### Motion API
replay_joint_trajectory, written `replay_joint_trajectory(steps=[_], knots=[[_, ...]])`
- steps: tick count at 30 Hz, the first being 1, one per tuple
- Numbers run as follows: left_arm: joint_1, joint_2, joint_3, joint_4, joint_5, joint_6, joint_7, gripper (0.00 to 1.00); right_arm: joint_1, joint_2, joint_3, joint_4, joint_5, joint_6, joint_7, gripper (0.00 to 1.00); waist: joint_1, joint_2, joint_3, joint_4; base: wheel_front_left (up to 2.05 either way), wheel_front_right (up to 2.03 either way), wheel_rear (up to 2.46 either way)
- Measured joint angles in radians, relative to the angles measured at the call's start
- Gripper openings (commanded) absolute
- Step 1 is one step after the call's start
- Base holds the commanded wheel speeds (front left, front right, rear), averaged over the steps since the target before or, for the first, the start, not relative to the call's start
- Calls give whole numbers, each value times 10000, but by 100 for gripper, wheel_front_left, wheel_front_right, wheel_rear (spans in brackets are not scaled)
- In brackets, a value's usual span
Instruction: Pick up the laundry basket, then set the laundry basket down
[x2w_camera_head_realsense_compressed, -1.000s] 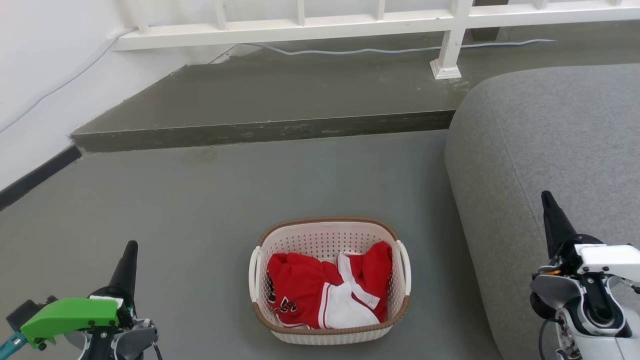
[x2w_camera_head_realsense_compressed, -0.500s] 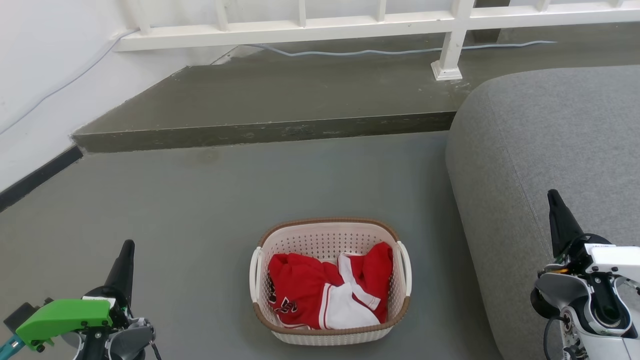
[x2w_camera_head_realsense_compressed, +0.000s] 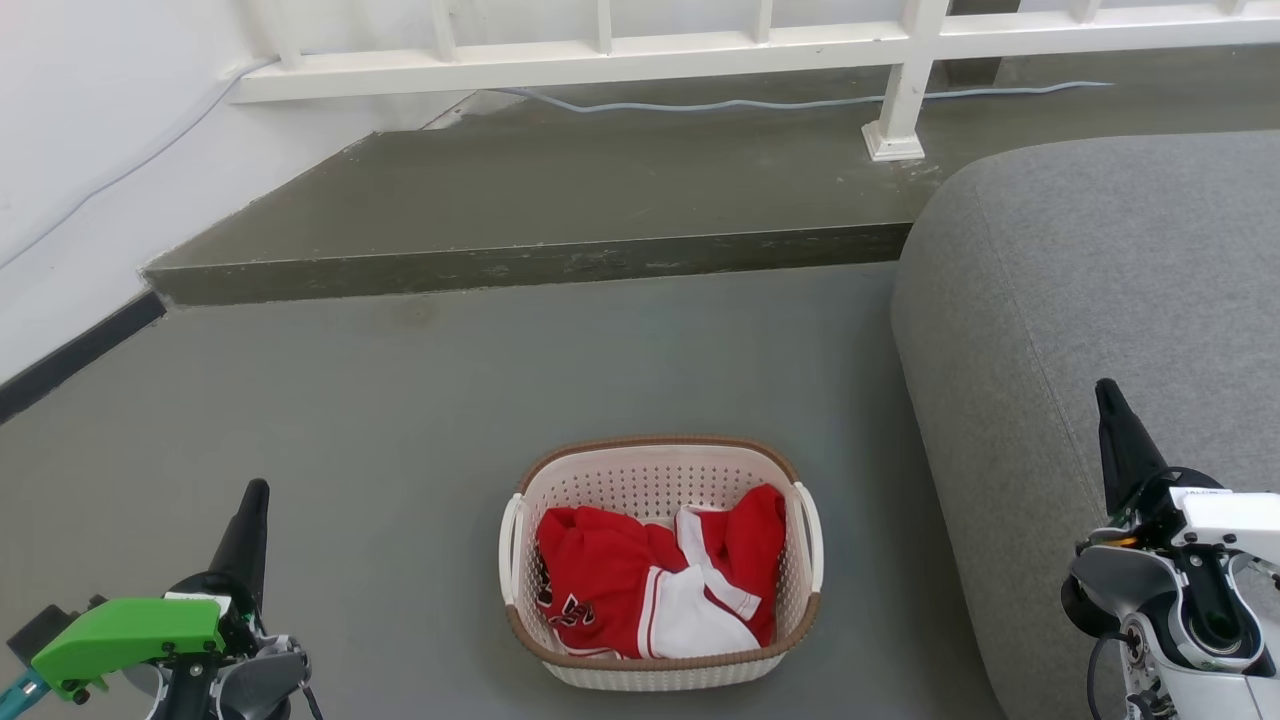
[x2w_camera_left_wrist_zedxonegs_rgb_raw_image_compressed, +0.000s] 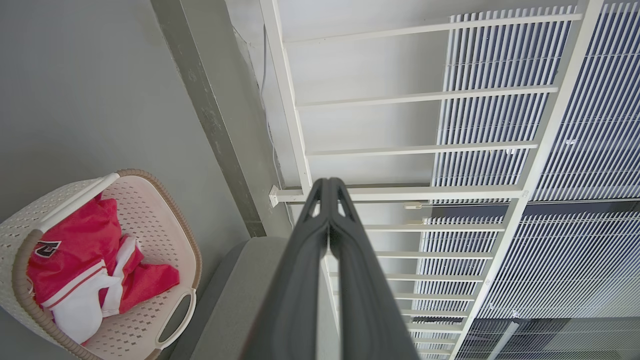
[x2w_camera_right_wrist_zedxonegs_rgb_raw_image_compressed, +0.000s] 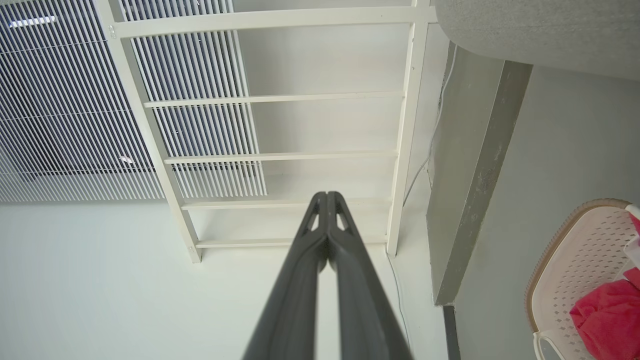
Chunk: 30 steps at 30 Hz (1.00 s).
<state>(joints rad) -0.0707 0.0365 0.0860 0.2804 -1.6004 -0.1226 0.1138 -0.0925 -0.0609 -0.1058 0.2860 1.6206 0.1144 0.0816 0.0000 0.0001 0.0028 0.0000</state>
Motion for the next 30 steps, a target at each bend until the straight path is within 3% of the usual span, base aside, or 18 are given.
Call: replay_joint_trajectory(steps=[30], knots=[[0, 0, -2, -21, 0, 0, 0, 0, 1, 6, -19, -10, 0, 0, 0, 0, 0, 0, 1, 0, 0, 0, 0]])
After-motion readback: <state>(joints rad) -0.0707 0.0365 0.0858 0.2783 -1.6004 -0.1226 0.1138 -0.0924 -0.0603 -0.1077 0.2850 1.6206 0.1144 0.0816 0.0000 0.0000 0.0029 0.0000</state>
